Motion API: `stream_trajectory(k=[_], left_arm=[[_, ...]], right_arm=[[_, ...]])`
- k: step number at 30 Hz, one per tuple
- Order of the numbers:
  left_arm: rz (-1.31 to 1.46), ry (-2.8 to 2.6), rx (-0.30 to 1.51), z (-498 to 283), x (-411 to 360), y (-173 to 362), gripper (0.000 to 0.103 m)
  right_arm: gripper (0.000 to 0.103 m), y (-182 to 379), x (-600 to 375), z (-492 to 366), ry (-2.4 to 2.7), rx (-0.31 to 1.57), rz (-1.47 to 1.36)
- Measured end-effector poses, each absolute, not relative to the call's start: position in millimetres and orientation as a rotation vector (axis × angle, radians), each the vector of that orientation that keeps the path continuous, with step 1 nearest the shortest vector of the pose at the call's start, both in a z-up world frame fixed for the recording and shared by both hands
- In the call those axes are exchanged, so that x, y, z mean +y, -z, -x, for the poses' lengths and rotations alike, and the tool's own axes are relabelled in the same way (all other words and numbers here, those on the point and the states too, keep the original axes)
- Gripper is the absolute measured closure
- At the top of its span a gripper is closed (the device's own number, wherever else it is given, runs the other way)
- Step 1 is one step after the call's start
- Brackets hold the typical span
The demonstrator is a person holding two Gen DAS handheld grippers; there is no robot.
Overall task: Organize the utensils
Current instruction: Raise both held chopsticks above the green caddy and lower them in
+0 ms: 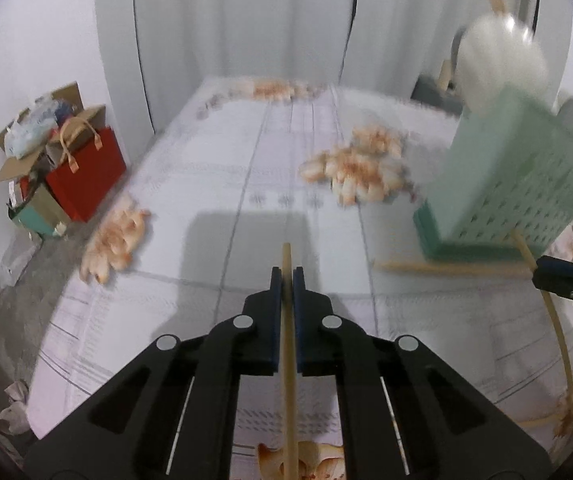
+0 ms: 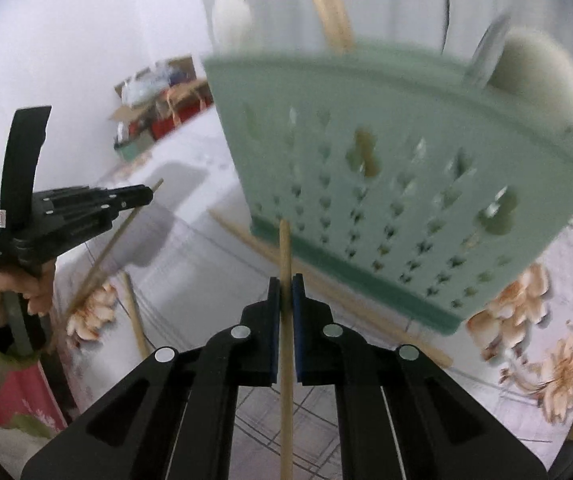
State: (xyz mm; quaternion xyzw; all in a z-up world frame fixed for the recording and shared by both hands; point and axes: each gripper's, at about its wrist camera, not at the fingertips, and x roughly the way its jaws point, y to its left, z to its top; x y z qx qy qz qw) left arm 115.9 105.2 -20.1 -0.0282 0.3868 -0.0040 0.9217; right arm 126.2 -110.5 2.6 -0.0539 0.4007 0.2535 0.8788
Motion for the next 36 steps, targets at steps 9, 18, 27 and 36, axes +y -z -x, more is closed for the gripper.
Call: stream_trajectory(k=[9, 18, 27, 36], left_arm=[[0.139, 0.101, 0.550, -79.2, 108.3, -65.6, 0.099], [0.193, 0.239, 0.380, -53.8, 92.0, -127.7, 0.099], [0.225, 0.342, 0.284, -59.0, 69.8, -170.8, 0.099], [0.244, 0.455, 0.152, -74.1, 42.9, -226.8, 0.099]], right_arm=[[0.097, -60.1, -167.9, -102.8, -0.524, 0.646, -0.105], [0.097, -72.3, -200.7, -90.7, -0.508, 0.590, -0.227], [0.097, -73.8, -222.3, -90.6, -0.485, 0.581, -0.268], [0.097, -73.0, -228.6, -88.0, -0.478, 0.583, -0.286]])
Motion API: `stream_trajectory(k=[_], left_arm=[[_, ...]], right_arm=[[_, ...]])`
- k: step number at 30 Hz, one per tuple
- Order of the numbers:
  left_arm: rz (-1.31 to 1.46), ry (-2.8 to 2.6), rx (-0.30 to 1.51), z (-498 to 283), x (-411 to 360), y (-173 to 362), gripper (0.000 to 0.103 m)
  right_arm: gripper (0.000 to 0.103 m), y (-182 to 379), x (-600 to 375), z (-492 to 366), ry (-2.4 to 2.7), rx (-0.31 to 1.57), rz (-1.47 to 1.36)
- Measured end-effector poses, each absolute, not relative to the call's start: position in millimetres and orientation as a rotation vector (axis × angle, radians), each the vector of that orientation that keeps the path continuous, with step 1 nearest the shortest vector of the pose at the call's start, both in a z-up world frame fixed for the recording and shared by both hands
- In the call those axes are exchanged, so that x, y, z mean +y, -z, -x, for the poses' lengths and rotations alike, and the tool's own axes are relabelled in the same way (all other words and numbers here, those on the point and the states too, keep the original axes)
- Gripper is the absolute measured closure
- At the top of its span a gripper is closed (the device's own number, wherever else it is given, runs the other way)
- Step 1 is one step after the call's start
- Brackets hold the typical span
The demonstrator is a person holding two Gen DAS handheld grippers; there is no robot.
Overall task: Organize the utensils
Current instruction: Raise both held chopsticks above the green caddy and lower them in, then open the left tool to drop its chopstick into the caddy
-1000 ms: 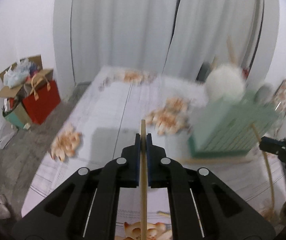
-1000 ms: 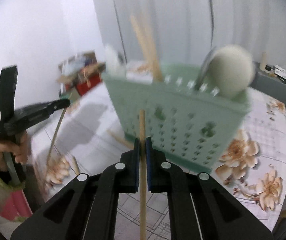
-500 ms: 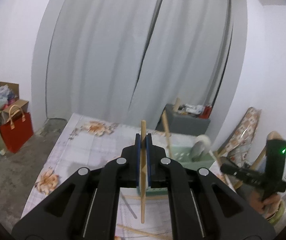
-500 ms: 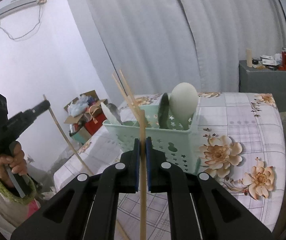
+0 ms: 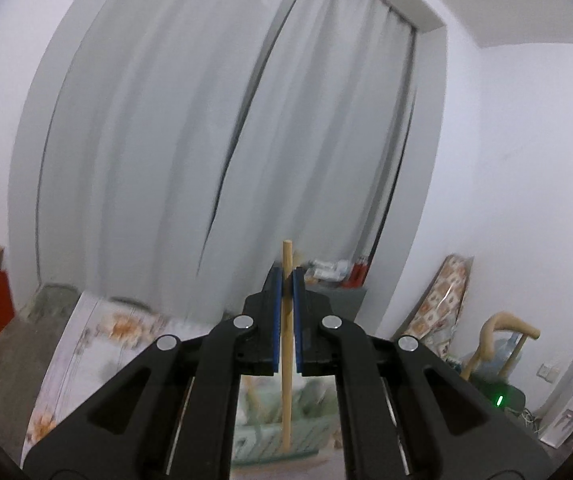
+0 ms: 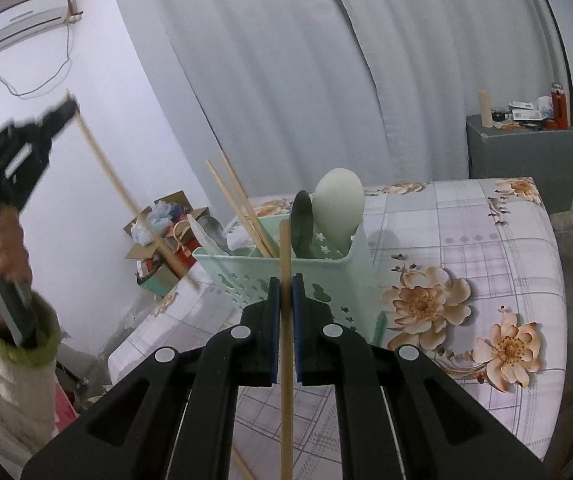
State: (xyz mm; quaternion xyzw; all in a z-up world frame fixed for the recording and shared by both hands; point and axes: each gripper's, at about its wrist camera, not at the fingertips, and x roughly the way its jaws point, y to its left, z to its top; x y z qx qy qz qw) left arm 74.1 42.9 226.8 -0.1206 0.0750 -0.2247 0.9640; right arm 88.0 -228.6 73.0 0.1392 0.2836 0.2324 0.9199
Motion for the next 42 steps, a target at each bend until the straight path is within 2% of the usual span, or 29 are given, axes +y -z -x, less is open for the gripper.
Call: stream_trajectory(k=[6, 17, 28, 32, 34, 36, 40, 42], left_arm=[[0.232, 0.469, 0.119, -102.5, 16.3, -240.7, 0.099], [0.159, 0.354, 0.172, -153.1, -24.6, -171.6, 0.099], [0.182, 0.389, 0.262, -142.9, -17.9, -131.9, 0.099], [0.176, 0.388, 0.265, -131.5, -12.8, -128.1, 0.083], [0.173, 0.388, 0.259, -127.2, -12.3, -127.9, 0.080], [0.162, 0.384, 0.254, -120.9, -12.1, -128.4, 0.072], [0.146, 0.375, 0.248, -105.7, -9.9, -125.8, 0.062], [0.138, 0.363, 0.253, -98.8, -6.3, -124.2, 0.051]], right_arm=[[0.097, -72.4, -227.6, -88.0, -0.481, 0.586, -0.289], [0.097, -67.1, -227.4, -92.8, -0.478, 0.608, -0.291], [0.097, -65.0, -227.4, -94.1, -0.478, 0.618, -0.299], [0.097, -66.6, -226.6, -93.5, -0.480, 0.614, -0.295], [0.097, -67.2, -226.3, -93.1, -0.478, 0.612, -0.294], [0.097, -67.9, -226.6, -92.7, -0.477, 0.611, -0.294], [0.097, -69.1, -227.4, -92.0, -0.473, 0.606, -0.295], [0.097, -70.2, -227.7, -91.8, -0.471, 0.604, -0.295]])
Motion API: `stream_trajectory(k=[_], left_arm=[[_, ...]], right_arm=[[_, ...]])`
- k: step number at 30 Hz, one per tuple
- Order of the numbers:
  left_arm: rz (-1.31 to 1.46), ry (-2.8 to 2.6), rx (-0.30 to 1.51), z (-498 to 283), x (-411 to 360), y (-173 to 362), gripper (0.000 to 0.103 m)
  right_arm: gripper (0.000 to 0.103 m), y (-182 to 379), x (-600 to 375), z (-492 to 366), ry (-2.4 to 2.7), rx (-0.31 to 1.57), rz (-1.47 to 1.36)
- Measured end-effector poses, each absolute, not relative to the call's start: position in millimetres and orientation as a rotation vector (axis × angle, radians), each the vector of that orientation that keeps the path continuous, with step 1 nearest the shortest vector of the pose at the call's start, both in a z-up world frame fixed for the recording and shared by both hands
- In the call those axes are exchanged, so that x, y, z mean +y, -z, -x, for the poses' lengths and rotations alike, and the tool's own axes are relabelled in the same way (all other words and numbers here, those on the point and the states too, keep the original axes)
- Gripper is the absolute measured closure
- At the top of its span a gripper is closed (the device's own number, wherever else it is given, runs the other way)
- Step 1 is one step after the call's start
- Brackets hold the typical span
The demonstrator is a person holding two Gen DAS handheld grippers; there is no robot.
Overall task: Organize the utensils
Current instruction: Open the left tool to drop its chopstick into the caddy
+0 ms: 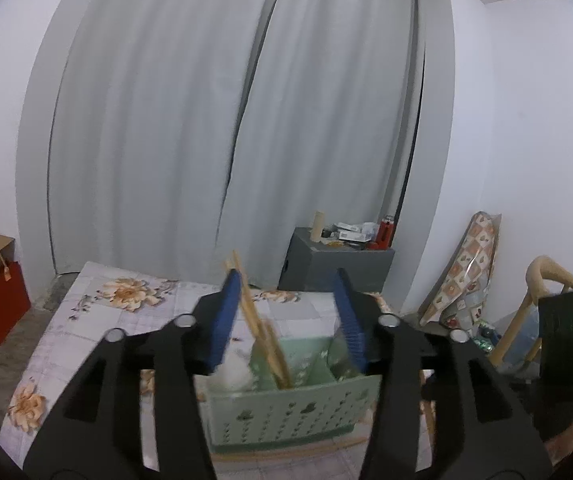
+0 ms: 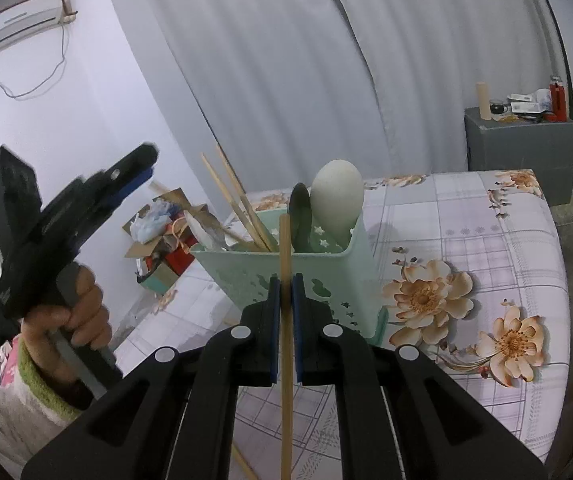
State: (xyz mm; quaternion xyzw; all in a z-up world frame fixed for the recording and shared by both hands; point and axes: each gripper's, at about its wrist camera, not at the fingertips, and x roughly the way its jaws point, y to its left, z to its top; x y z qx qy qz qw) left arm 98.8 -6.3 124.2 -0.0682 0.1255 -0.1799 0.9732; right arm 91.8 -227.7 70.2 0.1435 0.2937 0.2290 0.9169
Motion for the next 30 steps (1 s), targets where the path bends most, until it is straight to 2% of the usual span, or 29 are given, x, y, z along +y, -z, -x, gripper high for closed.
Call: stream_trajectory(k=[6, 11, 19, 30], left_arm=[[0.139, 0.335, 0.302, -80.8, 9.0, -111.8, 0.030], [0.141, 0.318, 0.349, -69.7, 19.0, -96.5, 0.019], [0.135, 0.277, 0.409, -53.6, 33.6, -70.7, 0.013], [0.174, 0.188, 0.402, -40.4, 51.5, -56.8, 0.009]], right_arm=[[0.097, -73.2, -226.2, -90.9, -0.473, 0.593, -0.291], [0.097, -79.0, -224.9, -88.3, -0.473, 0.572, -0.288], [0.097, -99.7, -222.9, -87.0, -0.482, 0.518, -0.280], [0.097, -177.5, -211.2, -107.6, -0.536, 0.324, -0.231]])
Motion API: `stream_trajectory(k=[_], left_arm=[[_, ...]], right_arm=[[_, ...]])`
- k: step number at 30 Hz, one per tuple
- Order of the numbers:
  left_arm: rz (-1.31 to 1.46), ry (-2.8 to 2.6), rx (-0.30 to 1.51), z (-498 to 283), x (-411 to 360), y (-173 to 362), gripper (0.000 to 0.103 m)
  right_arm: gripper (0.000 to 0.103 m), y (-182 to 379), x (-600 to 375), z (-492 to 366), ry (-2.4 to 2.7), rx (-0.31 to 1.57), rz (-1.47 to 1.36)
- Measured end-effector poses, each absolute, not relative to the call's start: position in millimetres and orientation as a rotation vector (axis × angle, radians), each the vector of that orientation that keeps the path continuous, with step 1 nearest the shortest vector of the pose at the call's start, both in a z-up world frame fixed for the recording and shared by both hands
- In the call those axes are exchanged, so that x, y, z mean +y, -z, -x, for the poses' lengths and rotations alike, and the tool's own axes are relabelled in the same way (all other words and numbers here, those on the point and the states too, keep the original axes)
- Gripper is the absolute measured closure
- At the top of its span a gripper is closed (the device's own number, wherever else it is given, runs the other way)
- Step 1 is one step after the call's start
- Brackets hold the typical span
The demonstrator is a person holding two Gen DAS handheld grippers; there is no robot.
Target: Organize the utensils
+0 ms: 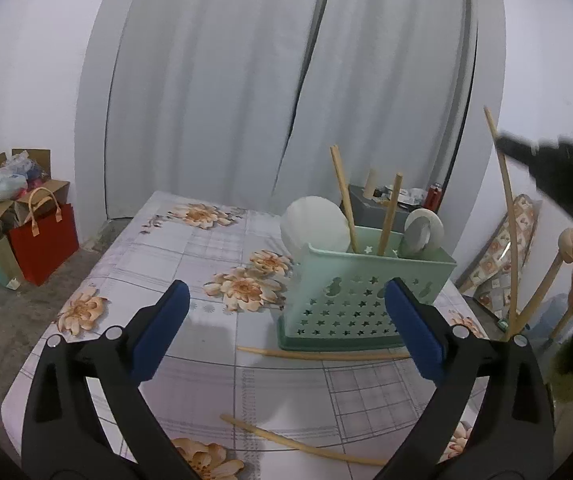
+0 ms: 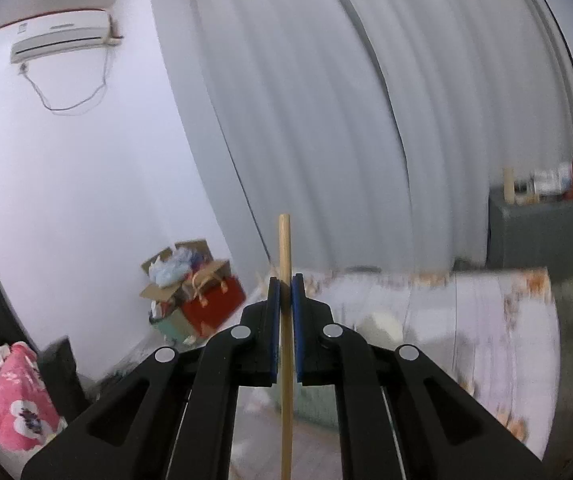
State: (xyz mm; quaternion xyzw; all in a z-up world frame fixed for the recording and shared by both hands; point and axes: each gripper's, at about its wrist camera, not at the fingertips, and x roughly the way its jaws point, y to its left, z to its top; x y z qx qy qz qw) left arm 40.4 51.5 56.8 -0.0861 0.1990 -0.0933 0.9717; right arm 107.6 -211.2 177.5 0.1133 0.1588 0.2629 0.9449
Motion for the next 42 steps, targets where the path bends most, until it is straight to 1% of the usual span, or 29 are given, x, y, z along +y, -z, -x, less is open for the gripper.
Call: stream_trajectory(k=[8, 12, 16, 23, 32, 34, 36, 42], left_arm=[[0.201, 0.170, 0.411, -37.6, 64.0, -53.8, 0.009], [0.213, 0.156, 0.421, -38.4, 69.4, -50.8, 0.009], [0.220, 0.156, 0.423, -38.0, 74.0, -48.9, 0.009], [0.222, 0.142, 0.435, -39.6, 79.8, -45.4, 0.009], [0.221, 0.136, 0.444, -40.9, 79.9, -44.2, 0.009], [0.218, 0.139, 0.447, -41.2, 77.8, -44.4, 0.009], [0.215, 0.143, 0.449, -41.1, 76.1, -44.3, 0.009], [0.196, 0.147, 0.451, -40.9, 71.0, -45.2, 0.009]], right_arm=[[0.097, -227.1, -189.0, -132.3, -0.550, 0.175, -0.208], [0.097, -236.1, -178.1, -152.2, -0.530, 0.111, -0.201], [0.097, -227.9, -165.5, -175.0, -0.496, 0.097, -0.177], [0.097, -189.5, -144.4, -204.7, -0.429, 0.167, -0.089], [0.096, -162.0, -147.5, -203.9, -0.433, 0.259, -0.051], [0.093, -161.0, -150.6, -200.6, -0.437, 0.276, -0.045], [0.079, -162.3, -157.6, -194.0, -0.435, 0.285, -0.058], [0.068, -166.9, -189.6, -163.5, -0.449, 0.278, -0.136]])
